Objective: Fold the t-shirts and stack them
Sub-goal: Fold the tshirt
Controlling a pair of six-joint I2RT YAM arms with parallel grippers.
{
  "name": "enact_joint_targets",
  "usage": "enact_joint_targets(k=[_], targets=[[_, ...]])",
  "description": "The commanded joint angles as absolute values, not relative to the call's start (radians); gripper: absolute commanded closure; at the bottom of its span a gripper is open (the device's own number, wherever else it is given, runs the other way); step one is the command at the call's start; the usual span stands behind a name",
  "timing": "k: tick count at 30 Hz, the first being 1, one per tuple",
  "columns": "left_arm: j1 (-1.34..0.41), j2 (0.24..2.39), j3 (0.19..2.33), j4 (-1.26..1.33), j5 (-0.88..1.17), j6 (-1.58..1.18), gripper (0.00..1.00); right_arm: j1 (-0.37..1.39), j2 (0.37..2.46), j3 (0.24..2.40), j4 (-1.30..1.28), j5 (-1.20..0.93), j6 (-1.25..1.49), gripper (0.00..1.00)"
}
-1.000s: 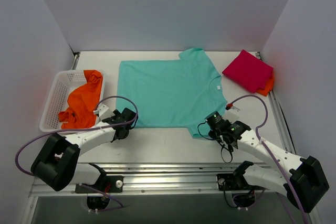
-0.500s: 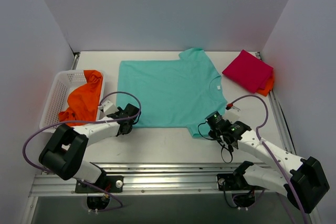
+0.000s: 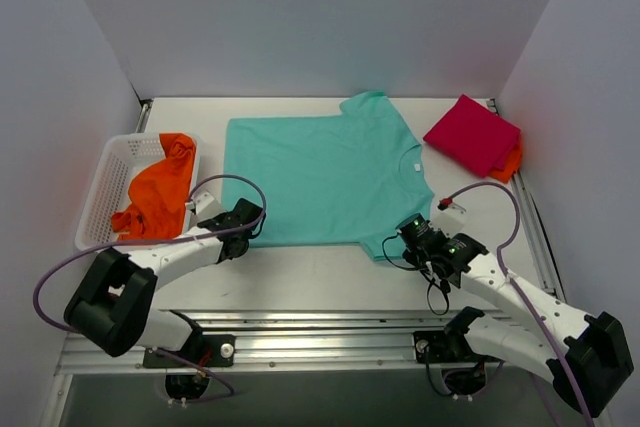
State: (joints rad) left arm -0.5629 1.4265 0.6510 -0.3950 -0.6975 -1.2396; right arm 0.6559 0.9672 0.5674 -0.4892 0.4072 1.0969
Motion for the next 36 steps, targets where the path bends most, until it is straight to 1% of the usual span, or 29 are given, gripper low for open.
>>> enact_joint_targets(k=[1, 8, 15, 21, 25, 31, 36], targets=[[-0.58, 1.324, 0.637, -0.457, -0.681, -1.232, 0.98, 0.666, 0.919, 0.611, -0.59, 0.479, 1.124, 1.0], [-0.61, 1.116, 0.6, -0.589, -0.641, -1.224, 0.98, 0.696, 0.859, 0.6, -0.623, 0.495, 1.172, 1.0], [-0.606, 1.04, 0.636, -0.63, -0.627, -1.187, 0.98, 0.715, 0.853, 0.646, -0.603, 0.537, 1.151, 1.0], [-0.597, 1.068, 0.718, -0.615, -0.62, -1.137, 0.97, 0.713, 0.969, 0.735, -0.532, 0.6, 1.101, 1.0], [-0.591, 1.071, 0.756, -0.588, -0.611, -1.103, 0.98, 0.712, 1.057, 0.781, -0.428, 0.614, 1.057, 1.0], [-0.549, 1.088, 0.801, -0.549, -0.592, -1.054, 0.98, 0.692, 1.204, 0.868, -0.37, 0.66, 1.051, 1.0], [-0.491, 1.114, 0.804, -0.486, -0.554, -1.016, 0.98, 0.68, 1.287, 0.96, -0.341, 0.721, 1.051, 1.0]])
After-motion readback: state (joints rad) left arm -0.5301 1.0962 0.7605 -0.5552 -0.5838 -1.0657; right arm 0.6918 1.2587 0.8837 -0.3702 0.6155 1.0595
